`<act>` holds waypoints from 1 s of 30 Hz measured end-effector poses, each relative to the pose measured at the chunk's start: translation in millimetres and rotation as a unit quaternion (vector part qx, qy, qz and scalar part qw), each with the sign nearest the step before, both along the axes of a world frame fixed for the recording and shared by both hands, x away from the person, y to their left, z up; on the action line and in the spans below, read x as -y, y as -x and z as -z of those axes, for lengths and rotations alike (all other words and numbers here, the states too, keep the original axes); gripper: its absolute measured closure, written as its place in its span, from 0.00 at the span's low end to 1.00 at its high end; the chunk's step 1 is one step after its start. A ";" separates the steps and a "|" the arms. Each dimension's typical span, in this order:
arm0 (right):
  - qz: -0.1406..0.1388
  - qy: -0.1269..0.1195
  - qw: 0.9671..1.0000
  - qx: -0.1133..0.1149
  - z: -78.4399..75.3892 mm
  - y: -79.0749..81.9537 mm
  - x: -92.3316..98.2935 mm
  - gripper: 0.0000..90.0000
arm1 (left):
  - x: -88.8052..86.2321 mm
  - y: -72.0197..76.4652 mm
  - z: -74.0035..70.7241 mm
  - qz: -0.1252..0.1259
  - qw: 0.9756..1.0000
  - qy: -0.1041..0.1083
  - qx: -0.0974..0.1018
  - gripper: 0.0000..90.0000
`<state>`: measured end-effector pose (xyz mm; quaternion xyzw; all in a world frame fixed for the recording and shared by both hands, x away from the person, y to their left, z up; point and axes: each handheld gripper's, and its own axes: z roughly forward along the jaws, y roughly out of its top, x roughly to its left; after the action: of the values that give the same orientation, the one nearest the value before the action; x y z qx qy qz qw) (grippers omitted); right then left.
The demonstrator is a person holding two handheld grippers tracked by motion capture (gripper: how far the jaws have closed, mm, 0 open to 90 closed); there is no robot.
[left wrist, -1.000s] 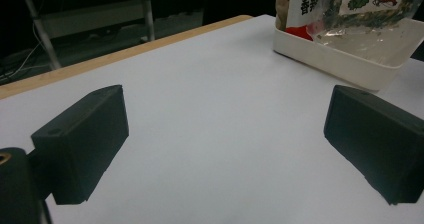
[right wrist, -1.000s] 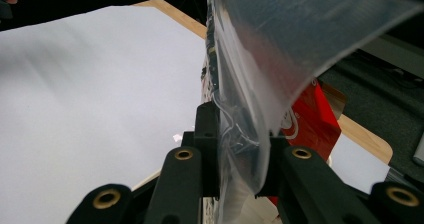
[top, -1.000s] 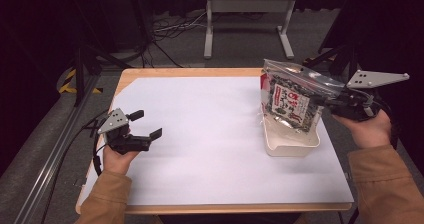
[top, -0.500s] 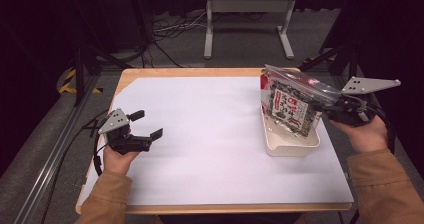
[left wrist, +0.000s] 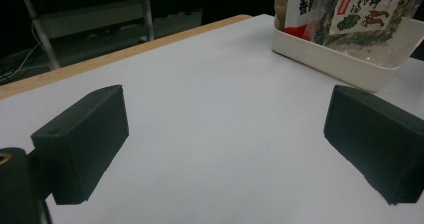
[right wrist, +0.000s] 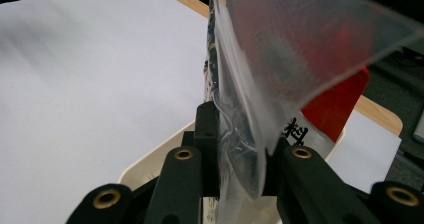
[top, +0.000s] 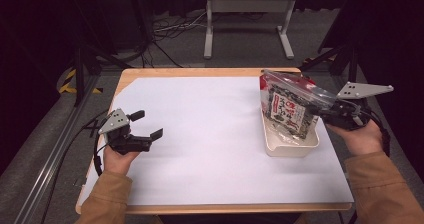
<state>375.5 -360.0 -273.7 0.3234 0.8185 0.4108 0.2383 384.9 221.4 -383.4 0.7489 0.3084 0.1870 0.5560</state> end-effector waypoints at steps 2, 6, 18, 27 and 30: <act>0.008 -0.010 1.000 -0.006 3.4 0.5 2.6 0.86 | 0.3 0.2 0.1 0.001 1.000 -0.002 -0.003 0.05; 0.014 -0.027 0.999 -0.017 11.7 0.5 10.2 0.86 | 0.8 -0.4 0.2 0.002 1.000 -0.004 0.001 0.05; 0.024 -0.068 0.997 -0.032 19.9 -9.2 31.0 0.85 | 1.2 0.9 0.9 0.000 1.000 -0.006 -0.002 0.05; 0.019 -0.093 0.995 -0.023 23.4 -13.4 39.5 0.84 | -2.4 6.8 4.1 -0.005 1.000 -0.006 -0.011 0.05; 0.019 -0.095 0.995 -0.018 22.8 -13.1 38.3 0.83 | -5.2 9.6 4.2 -0.005 1.000 -0.004 -0.011 0.05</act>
<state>388.6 -398.3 -296.5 0.3674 0.7736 0.4760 0.1998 375.2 226.7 -387.5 0.7514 0.3173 0.1832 0.5488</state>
